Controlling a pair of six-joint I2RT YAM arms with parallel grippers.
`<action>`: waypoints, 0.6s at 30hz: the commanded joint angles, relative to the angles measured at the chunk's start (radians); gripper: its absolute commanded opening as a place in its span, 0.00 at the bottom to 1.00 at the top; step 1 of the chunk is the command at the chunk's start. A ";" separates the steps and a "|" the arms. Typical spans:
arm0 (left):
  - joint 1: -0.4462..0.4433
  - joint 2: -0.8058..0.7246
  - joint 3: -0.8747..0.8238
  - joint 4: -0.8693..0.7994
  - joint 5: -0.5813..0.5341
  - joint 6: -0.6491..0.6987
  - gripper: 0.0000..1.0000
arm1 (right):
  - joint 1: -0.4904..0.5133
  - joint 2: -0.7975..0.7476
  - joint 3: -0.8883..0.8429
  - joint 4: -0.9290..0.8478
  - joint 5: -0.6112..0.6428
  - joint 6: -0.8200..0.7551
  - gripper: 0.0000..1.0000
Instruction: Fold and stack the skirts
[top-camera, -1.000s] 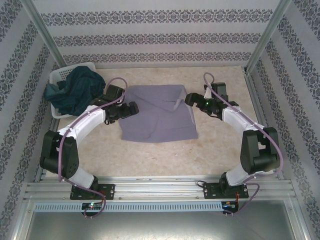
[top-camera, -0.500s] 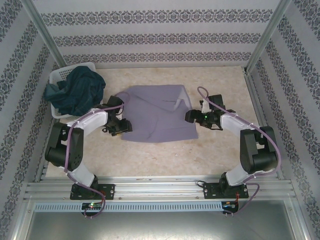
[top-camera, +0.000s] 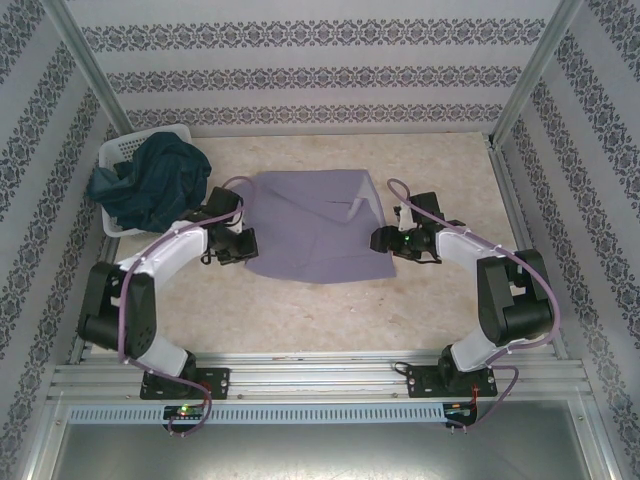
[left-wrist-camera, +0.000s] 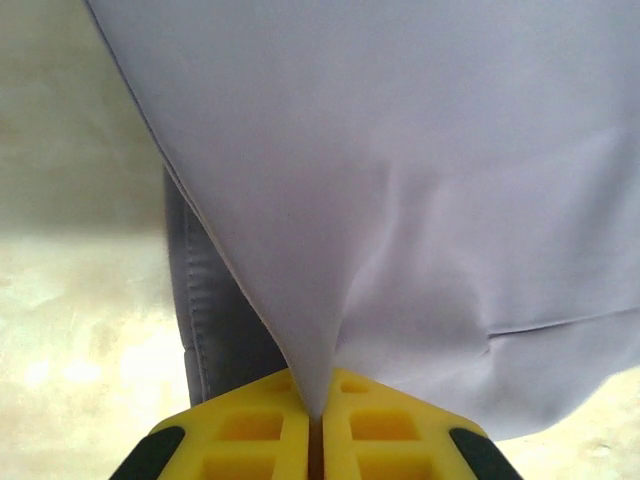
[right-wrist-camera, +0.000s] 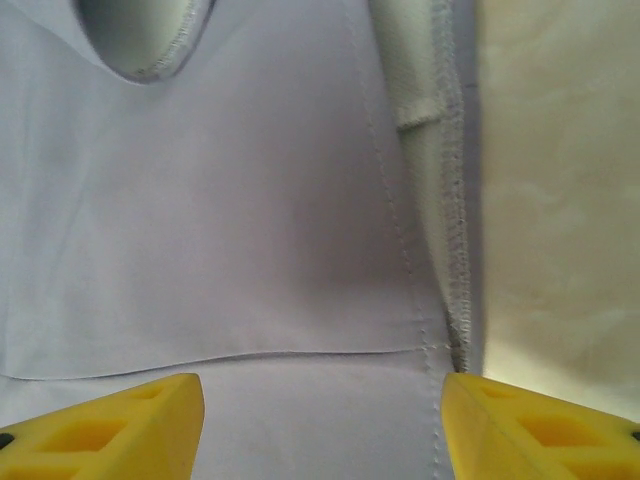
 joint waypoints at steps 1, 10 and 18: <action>0.025 -0.081 -0.043 0.096 0.042 -0.057 0.08 | 0.005 0.009 -0.011 -0.034 0.019 0.011 0.62; 0.096 -0.212 -0.197 0.423 0.198 -0.247 0.05 | 0.003 0.038 -0.033 -0.037 -0.100 -0.011 0.60; 0.121 -0.224 -0.219 0.388 0.189 -0.232 0.06 | 0.002 0.032 -0.036 -0.039 0.019 0.085 0.59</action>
